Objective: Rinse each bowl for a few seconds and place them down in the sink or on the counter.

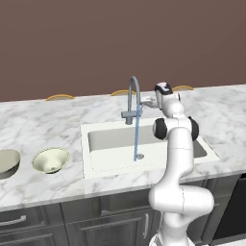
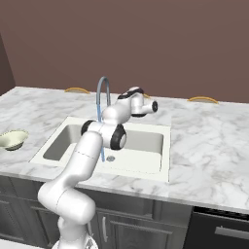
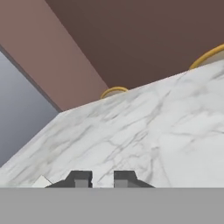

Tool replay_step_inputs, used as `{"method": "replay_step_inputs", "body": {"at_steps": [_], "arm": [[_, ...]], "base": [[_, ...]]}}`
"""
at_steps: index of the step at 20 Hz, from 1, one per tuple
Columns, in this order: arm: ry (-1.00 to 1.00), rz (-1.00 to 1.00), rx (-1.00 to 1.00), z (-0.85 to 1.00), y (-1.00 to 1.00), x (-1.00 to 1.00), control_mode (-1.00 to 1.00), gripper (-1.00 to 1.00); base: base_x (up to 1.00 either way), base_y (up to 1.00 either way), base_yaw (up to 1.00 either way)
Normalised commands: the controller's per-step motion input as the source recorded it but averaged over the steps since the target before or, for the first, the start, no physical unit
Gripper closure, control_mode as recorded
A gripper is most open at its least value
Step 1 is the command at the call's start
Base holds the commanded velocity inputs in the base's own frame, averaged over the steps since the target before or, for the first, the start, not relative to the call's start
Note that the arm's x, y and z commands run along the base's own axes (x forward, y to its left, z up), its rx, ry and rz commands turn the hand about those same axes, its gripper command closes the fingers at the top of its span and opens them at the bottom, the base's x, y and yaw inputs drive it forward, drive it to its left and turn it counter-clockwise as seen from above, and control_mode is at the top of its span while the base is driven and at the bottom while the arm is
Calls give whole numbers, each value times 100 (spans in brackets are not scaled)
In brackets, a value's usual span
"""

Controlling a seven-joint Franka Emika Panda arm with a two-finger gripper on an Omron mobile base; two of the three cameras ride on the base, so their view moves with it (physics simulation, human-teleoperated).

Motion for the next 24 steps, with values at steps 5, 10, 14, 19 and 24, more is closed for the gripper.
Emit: {"method": "replay_step_inputs", "body": {"at_steps": [5,10,14,19,24], "arm": [[0,-6,9,42,-25,0,-100,100],[0,-6,7,52,-28,0,-100,100],[0,-7,7,51,-35,0,-100,100],[0,-6,7,52,-37,0,-100,100],[0,-7,6,50,-29,1,-100,100]], "base": [[0,0,0],[0,0,0],[0,0,0],[0,0,0],[0,0,0]]}}
